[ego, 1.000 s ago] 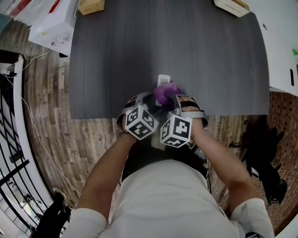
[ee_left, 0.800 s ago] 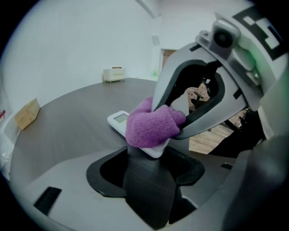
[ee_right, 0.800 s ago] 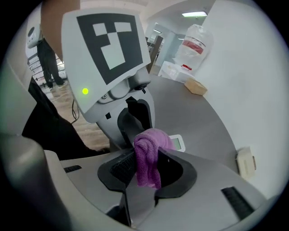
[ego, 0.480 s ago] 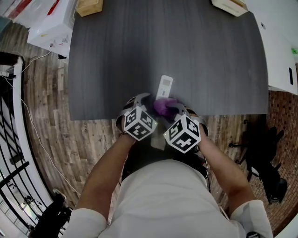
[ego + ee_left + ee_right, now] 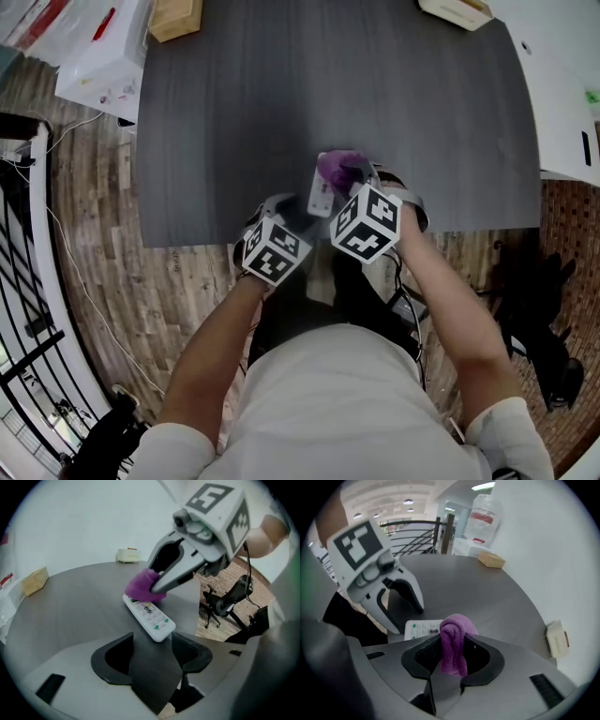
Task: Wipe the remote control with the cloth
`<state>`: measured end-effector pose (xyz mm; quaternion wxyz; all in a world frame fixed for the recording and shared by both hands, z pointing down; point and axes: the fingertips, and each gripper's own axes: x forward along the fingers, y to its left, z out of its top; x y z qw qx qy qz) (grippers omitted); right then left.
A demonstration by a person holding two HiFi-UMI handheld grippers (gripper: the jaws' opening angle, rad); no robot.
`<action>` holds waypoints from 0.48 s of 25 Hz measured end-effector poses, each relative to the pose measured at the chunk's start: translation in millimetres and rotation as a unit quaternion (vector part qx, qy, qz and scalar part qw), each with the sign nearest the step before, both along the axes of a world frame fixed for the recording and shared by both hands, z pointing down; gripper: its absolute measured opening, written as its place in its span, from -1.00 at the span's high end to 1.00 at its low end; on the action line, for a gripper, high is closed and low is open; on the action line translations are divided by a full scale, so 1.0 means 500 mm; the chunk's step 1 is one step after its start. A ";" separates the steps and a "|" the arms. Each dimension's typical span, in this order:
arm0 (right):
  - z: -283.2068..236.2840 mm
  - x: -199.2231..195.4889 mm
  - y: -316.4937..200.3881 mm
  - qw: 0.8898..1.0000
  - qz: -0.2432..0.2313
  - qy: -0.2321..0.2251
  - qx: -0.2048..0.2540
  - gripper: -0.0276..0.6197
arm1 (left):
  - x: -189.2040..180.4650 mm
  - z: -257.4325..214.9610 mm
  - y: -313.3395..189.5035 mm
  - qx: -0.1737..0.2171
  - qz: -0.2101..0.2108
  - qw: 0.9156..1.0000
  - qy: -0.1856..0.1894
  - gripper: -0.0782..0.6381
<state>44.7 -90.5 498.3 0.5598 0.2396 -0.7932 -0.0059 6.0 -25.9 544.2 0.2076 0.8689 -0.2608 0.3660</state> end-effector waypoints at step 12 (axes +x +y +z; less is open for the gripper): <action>0.061 0.070 0.051 0.995 0.087 0.001 -0.047 0.51 | 0.056 -0.013 -0.001 -0.088 -0.108 0.985 0.105 0.07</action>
